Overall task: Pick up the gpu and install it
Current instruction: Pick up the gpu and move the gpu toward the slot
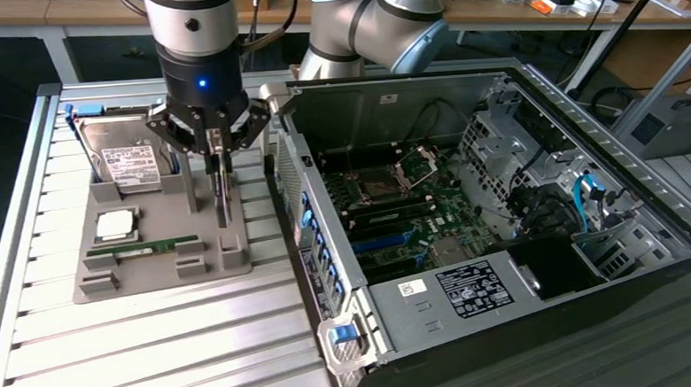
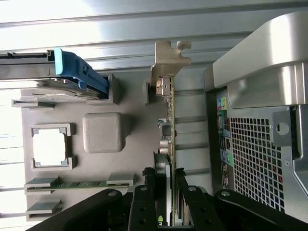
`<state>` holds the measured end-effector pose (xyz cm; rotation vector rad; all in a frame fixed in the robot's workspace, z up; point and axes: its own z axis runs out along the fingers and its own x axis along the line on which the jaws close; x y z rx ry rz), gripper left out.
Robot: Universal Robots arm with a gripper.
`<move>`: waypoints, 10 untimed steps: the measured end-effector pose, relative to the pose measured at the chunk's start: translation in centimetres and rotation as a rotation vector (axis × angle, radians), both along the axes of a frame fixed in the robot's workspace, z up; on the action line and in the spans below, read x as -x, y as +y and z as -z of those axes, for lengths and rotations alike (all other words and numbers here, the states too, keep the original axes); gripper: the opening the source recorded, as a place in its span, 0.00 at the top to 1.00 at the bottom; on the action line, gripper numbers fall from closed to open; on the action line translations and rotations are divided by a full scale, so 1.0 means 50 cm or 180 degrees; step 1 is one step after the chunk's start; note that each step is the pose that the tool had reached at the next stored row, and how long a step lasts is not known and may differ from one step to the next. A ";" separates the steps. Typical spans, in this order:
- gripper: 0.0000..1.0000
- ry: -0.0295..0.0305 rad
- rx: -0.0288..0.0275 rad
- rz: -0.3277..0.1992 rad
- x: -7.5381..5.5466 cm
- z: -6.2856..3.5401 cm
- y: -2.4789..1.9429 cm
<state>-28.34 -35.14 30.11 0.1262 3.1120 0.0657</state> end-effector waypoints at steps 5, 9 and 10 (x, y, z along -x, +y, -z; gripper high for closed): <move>0.73 0.0000 0.0000 0.0000 0.000 -0.003 0.0000; 0.73 0.0000 0.0000 0.0000 0.000 -0.006 0.0000; 0.73 0.0000 0.0000 0.0000 0.000 -0.008 0.0000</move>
